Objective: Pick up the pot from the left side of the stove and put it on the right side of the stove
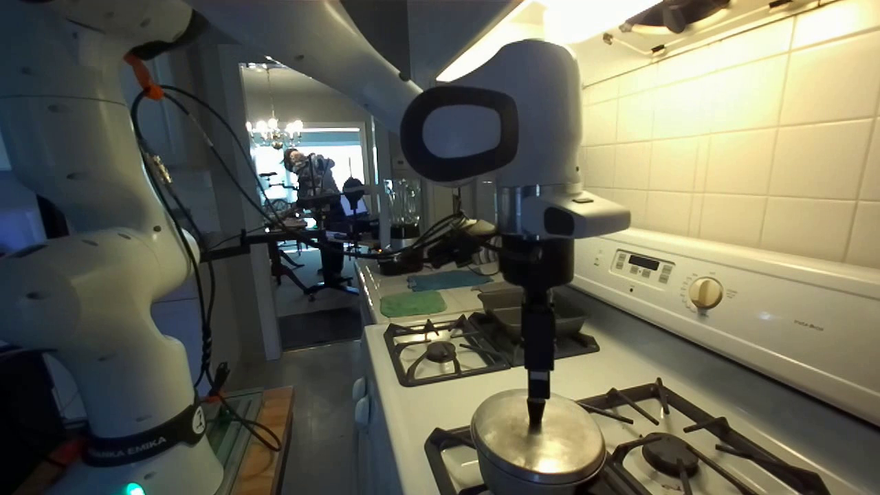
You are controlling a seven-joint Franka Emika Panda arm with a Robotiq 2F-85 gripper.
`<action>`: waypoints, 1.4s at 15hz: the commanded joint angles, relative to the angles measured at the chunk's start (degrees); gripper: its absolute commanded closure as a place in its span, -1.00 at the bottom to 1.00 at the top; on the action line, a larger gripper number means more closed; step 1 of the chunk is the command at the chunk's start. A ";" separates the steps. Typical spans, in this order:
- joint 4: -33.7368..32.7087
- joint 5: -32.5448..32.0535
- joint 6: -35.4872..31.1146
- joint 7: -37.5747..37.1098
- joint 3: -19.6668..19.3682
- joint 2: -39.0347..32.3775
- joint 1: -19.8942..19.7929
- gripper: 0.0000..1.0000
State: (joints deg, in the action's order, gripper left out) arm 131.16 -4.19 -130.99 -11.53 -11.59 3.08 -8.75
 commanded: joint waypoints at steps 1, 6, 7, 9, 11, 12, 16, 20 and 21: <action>7.83 -0.25 -0.49 4.97 0.81 9.61 -0.59 -1.00; 13.26 0.01 -0.88 11.01 0.85 17.97 -0.68 -1.00; 14.04 -0.13 -0.87 11.71 0.96 19.25 -0.67 -1.00; 15.64 -0.32 -0.74 13.16 1.18 21.83 -0.59 -1.00; 16.98 -0.31 -0.49 14.55 1.29 24.05 -0.55 -1.00; 17.55 -0.07 -0.32 15.15 1.34 24.92 -0.40 -1.00; 19.66 -0.34 -0.49 15.38 2.23 28.19 -0.50 -1.00; 17.93 0.26 0.14 14.70 2.31 26.15 -0.46 -1.00; 18.08 0.27 0.14 14.70 2.31 26.31 -0.46 -1.00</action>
State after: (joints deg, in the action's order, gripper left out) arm 149.35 -4.19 -130.99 2.98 -9.66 29.42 -8.82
